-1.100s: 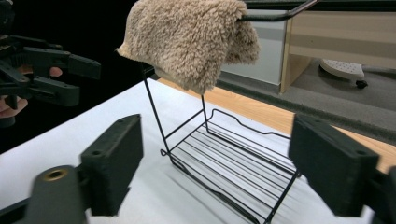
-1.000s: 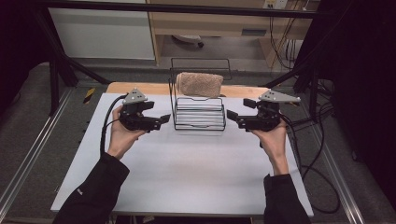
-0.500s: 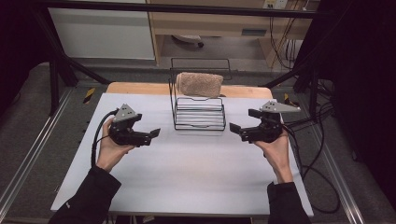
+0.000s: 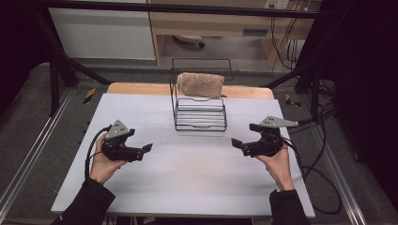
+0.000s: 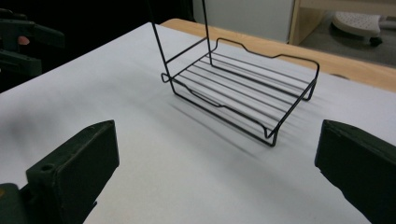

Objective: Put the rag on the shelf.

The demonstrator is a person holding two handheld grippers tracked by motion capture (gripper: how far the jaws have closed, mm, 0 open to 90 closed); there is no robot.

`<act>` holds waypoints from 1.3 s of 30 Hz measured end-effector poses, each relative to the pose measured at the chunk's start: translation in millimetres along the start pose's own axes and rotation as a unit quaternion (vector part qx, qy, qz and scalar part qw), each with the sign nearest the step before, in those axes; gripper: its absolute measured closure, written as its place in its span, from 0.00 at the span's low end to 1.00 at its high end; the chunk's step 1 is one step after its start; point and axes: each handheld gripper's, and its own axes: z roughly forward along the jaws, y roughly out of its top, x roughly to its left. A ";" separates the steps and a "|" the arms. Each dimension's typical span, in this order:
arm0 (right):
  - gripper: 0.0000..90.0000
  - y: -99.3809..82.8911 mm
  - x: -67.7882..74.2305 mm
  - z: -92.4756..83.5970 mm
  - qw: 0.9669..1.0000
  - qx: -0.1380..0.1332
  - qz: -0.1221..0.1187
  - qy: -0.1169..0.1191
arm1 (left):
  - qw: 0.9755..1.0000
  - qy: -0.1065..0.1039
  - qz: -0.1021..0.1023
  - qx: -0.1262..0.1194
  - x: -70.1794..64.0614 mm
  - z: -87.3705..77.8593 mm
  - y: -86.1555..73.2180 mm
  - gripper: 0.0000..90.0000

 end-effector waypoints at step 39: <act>0.00 -108.1 -17.4 -10.5 0.998 0.047 0.020 0.032 | 0.999 -0.001 -0.013 0.035 12.6 -5.9 -84.5 0.12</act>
